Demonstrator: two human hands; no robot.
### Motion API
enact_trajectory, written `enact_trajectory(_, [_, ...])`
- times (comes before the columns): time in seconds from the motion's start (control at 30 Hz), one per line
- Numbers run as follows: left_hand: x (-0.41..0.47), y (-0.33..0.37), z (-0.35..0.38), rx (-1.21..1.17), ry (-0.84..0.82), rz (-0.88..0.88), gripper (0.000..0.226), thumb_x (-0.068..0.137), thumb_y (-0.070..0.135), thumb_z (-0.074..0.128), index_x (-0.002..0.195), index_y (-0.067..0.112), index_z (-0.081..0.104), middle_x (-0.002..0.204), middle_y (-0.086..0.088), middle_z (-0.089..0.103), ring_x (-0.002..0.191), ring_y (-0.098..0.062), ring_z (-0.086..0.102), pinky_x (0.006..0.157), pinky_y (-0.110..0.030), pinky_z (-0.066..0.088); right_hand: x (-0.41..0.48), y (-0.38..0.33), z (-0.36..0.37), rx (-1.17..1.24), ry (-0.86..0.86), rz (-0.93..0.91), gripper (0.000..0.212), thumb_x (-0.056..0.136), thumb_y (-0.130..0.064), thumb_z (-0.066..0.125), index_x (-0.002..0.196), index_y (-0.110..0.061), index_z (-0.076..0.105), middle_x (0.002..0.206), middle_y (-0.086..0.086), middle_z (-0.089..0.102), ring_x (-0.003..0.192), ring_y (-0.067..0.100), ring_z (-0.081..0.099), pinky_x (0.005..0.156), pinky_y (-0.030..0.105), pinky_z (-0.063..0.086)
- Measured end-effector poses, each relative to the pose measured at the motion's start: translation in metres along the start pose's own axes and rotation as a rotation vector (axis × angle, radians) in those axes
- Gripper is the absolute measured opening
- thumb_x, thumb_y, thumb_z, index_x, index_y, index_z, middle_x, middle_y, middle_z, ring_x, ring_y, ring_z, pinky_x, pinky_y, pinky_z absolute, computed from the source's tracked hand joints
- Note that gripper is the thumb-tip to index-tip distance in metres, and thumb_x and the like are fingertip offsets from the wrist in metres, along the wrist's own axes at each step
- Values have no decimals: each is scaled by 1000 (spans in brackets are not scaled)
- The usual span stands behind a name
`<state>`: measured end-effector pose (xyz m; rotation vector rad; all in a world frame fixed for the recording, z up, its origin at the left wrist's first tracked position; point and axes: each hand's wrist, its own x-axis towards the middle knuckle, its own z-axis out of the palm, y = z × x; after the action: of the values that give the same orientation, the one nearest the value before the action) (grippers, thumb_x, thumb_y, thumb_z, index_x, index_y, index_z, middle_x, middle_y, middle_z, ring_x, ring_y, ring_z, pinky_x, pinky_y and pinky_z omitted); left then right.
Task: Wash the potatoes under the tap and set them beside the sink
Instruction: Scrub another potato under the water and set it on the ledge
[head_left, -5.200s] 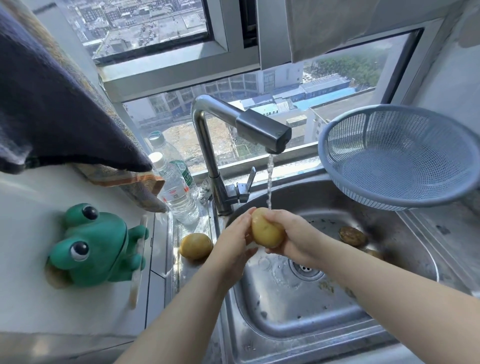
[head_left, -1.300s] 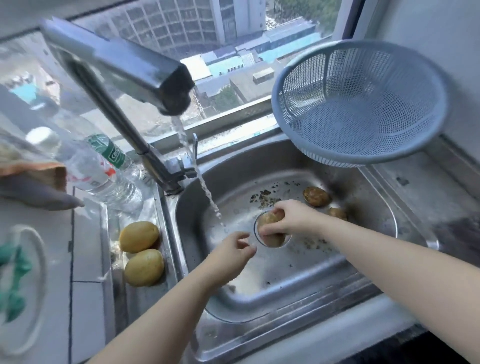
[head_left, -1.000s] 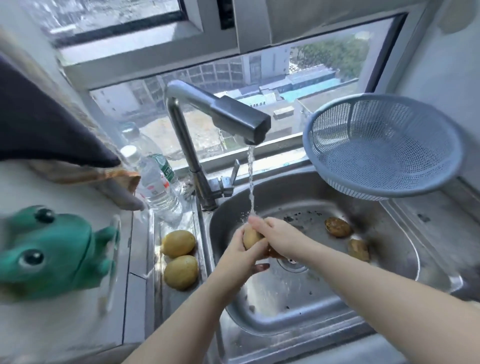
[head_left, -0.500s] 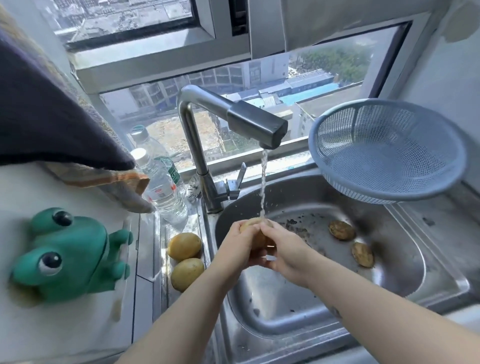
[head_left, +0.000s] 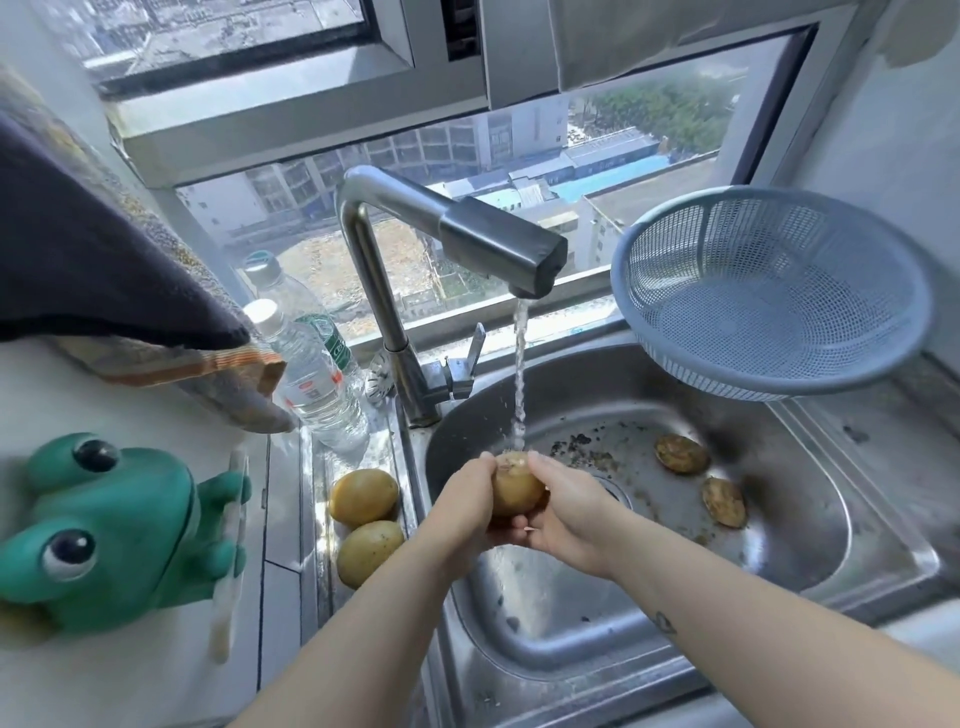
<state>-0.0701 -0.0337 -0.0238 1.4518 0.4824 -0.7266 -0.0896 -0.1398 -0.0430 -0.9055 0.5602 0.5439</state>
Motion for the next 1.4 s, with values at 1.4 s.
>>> enact_trajectory(1.4, [7, -14, -10, 32, -254, 214, 54, 88, 4, 63, 134, 14, 36, 105, -15, 58, 72, -11, 64, 72, -27, 53, 12, -6, -2, -115, -25, -128, 38, 91, -18, 61, 126, -16, 47, 116, 18, 59, 88, 29, 60, 66, 40, 49])
